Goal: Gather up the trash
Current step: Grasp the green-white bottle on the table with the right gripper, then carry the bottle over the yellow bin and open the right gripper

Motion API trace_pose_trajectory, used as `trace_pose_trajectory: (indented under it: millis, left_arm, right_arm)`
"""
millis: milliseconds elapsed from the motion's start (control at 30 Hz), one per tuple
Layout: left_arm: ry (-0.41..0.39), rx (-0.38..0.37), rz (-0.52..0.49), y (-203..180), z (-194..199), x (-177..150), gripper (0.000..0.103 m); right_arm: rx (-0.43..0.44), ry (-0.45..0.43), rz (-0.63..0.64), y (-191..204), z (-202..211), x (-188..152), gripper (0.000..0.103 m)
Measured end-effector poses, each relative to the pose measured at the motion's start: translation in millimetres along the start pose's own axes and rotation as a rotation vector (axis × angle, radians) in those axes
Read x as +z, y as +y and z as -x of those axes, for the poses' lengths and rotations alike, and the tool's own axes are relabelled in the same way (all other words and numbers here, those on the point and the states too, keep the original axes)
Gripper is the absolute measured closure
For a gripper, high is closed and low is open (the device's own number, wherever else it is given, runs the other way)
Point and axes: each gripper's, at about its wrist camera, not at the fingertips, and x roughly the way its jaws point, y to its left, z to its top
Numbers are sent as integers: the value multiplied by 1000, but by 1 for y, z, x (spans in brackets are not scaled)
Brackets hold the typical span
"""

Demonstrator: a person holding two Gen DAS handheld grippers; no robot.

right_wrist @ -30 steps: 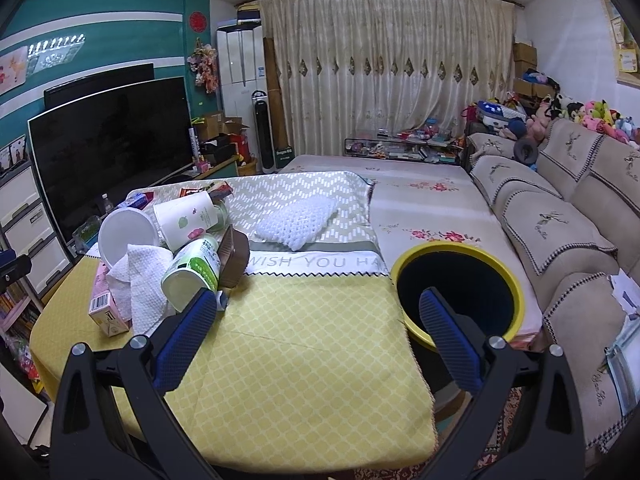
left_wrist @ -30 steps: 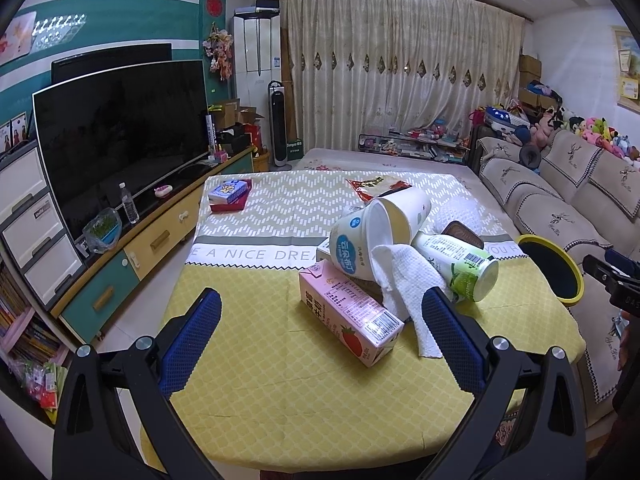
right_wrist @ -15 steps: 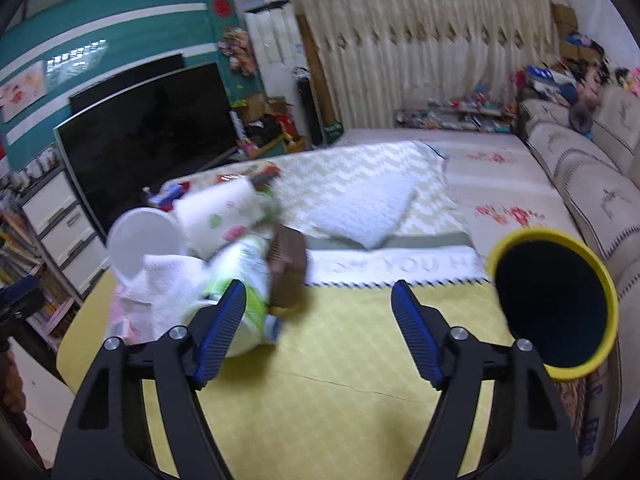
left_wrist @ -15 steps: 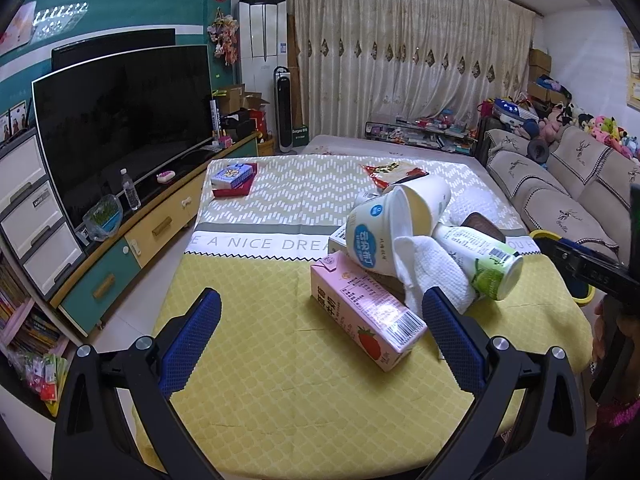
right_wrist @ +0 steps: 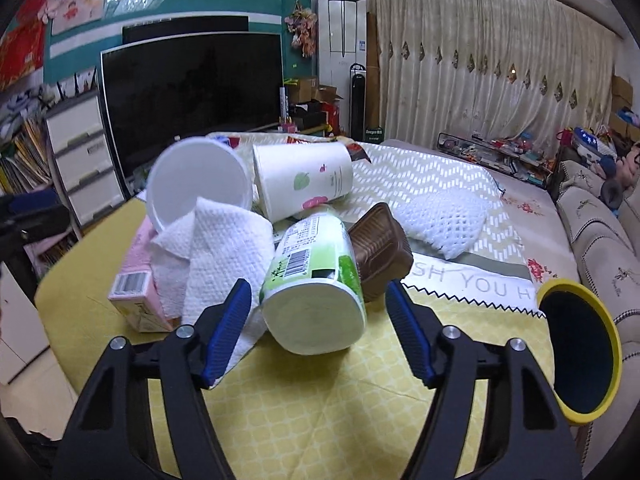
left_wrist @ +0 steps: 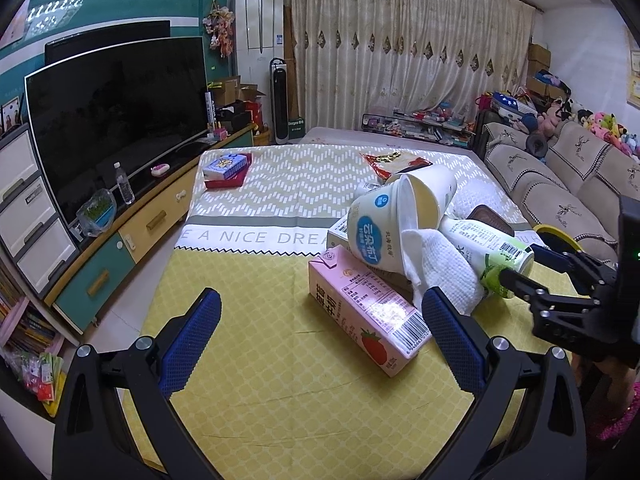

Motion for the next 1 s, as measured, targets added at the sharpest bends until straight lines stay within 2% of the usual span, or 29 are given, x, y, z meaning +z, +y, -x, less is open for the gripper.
trace_pose_trajectory:
  millis: [167, 267, 433, 633, 800, 1000]
  left_arm:
    - [3, 1, 3, 1, -1, -2, 4]
    - [3, -1, 5, 1, -2, -2, 4]
    - [1, 1, 8, 2, -3, -3, 4]
    - [-2, -4, 14, 4, -3, -5, 4]
    - [-4, -10, 7, 1, 0, -6, 4]
    - [-11, -15, -4, -2, 2, -5, 4]
  right_arm:
    - [0, 20, 26, 2, -13, 0, 37]
    - [-16, 26, 41, 3, -15, 2, 50]
    - [13, -35, 15, -1, 13, 11, 53]
    - [69, -167, -42, -17, 66, 37, 54]
    - [128, -167, -99, -29, 70, 48, 54]
    - [141, -163, -158, -38, 66, 46, 54]
